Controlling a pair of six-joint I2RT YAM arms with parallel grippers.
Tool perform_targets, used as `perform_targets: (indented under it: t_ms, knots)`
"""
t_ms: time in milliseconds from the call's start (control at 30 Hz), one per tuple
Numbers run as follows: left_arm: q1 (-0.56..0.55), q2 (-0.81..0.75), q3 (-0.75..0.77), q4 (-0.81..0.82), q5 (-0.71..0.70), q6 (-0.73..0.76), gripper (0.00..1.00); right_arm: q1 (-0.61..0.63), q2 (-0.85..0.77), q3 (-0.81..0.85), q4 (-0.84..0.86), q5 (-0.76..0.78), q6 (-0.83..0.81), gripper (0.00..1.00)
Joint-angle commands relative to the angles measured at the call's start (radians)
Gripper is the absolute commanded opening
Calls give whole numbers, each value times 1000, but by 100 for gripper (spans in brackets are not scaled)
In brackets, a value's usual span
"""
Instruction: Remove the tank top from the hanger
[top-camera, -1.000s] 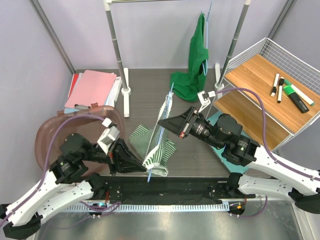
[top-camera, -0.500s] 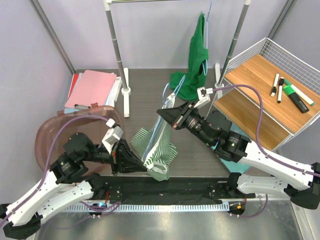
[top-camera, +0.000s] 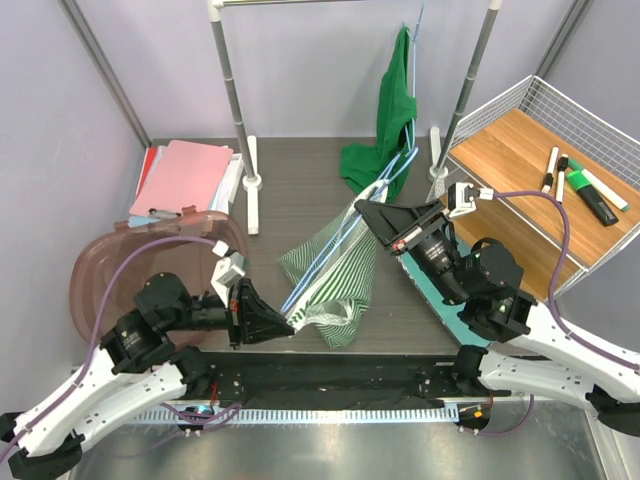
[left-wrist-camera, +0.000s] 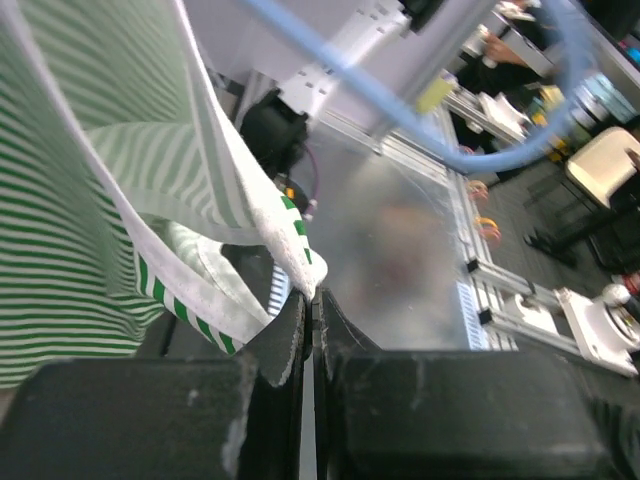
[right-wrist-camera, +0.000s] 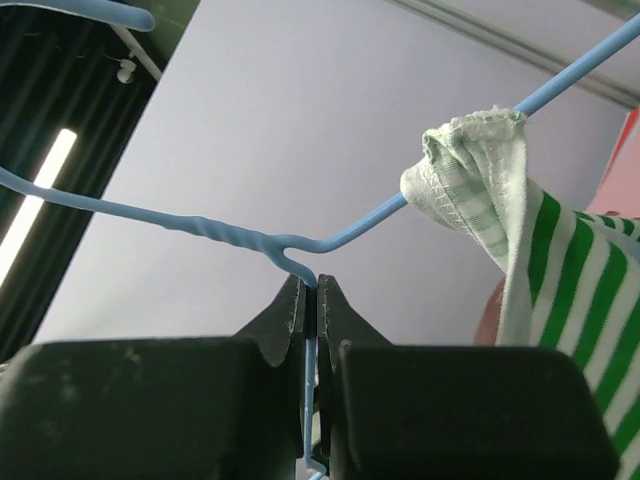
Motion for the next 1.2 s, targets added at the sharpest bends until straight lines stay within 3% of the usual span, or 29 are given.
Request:
perform_targets:
  t_ms: [0, 67, 233, 367, 600, 933, 1067, 1167]
  knots:
    - [-5, -21, -11, -18, -230, -10, 0, 0, -56, -41, 81, -25, 165, 1]
    - [-5, -6, -19, 0, -336, -29, 0, 0, -77, -60, 78, -66, 237, 1]
    - [-3, 106, -26, 135, -402, -75, 0, 0, -68, -84, 72, -141, 360, 1]
    - [-5, 225, 18, 183, -569, -93, 0, 0, -33, -81, 78, -222, 456, 1]
    - [24, 481, 268, 70, -782, -67, 0, 0, -22, -78, 83, -340, 527, 1]
    - [239, 708, 443, 69, -675, -122, 0, 0, -126, -109, 34, -353, 570, 1]
    - [244, 724, 399, 115, -531, -153, 0, 0, -148, -54, -32, -365, 469, 1]
    - [241, 713, 344, 117, -532, -176, 0, 0, -136, -2, -52, -464, 348, 1]
